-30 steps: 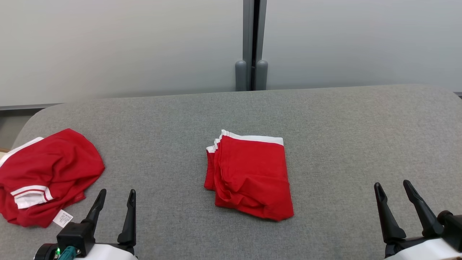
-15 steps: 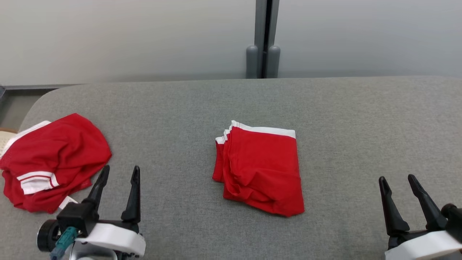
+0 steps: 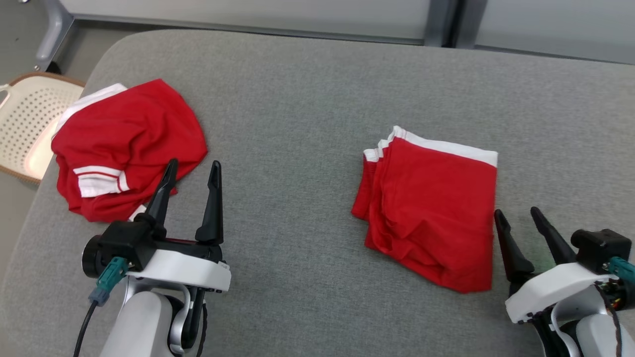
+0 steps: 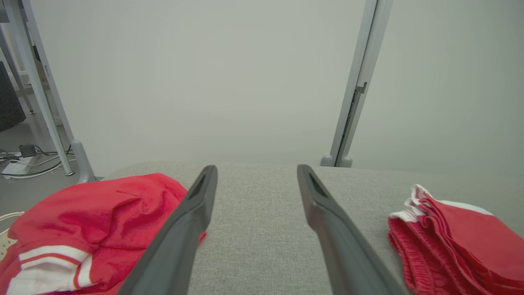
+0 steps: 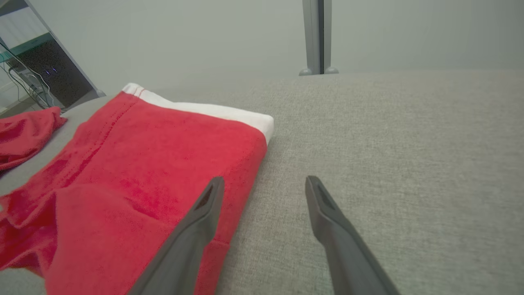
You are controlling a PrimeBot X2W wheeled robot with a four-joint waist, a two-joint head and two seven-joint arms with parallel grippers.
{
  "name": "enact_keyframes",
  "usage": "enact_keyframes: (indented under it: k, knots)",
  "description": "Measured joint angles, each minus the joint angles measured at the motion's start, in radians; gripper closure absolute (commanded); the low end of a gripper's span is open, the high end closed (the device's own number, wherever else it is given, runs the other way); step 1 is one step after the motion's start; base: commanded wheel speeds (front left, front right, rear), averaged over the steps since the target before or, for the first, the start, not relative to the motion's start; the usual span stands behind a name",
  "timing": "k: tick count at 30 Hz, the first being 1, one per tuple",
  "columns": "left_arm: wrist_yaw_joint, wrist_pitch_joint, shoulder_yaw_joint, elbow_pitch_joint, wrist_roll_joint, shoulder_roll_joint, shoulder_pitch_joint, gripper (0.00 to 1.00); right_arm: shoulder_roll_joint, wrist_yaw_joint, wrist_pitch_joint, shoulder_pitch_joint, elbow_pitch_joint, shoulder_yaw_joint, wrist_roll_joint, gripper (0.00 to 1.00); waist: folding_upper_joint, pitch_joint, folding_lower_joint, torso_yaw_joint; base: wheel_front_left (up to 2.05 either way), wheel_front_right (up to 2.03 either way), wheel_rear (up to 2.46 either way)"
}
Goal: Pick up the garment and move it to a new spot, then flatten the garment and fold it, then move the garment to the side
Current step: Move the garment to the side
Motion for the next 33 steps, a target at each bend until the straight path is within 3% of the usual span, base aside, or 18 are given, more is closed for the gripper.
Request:
enact_keyframes:
  k: [8,9,10,11,12,21,26,27,33]
  knots:
    - [-0.008,-0.004,0.008,-0.002,0.011,-0.023,-0.036,0.00,0.002,-0.002,0.018,-0.067,0.135,0.066,0.058,0.01,0.0000,0.075,0.0000,0.071,0.00,0.00,0.00]
    - [-0.008,-0.005,0.012,-0.005,0.017,-0.025,-0.036,0.00,-0.001,-0.003,0.024,-0.075,0.138,0.076,0.068,0.39,0.0000,0.079,0.0000,0.071,0.00,0.00,0.00]
    - [-0.009,-0.005,0.017,-0.007,0.020,-0.025,-0.036,0.00,-0.004,-0.003,0.028,-0.083,0.141,0.086,0.076,0.61,0.0000,0.081,0.0000,0.067,0.00,0.00,0.00]
    - [-0.009,-0.005,0.020,-0.010,0.024,-0.026,-0.035,0.00,-0.006,-0.003,0.028,-0.088,0.143,0.094,0.082,0.91,0.0000,0.081,-0.0001,0.062,0.00,0.00,0.00]
    - [-0.010,-0.006,0.022,-0.011,0.028,-0.028,-0.034,0.00,-0.006,-0.003,0.029,-0.092,0.145,0.101,0.087,1.00,0.0000,0.081,0.0000,0.057,0.00,0.00,0.00]
    - [-0.020,-0.006,0.045,-0.030,0.071,-0.019,-0.020,0.00,0.000,0.001,0.005,-0.102,0.139,0.171,0.092,1.00,0.0000,0.074,0.0000,-0.039,0.00,0.00,0.00]
    - [-0.026,-0.006,0.047,-0.064,0.088,0.005,-0.019,0.00,-0.028,0.002,-0.014,-0.102,0.133,0.200,0.101,1.00,0.0000,0.076,-0.0001,-0.148,0.00,0.00,0.00]
    - [-0.027,-0.006,0.044,-0.079,0.097,0.016,-0.019,0.00,-0.049,0.001,-0.023,-0.102,0.137,0.203,0.108,1.00,0.0000,0.078,0.0000,-0.199,0.00,0.00,0.00]
    - [-0.035,0.021,0.028,-0.144,0.113,0.040,-0.046,0.00,-0.135,0.001,-0.038,-0.104,0.155,0.185,0.119,1.00,0.0000,0.093,0.0000,-0.344,0.00,0.00,0.00]
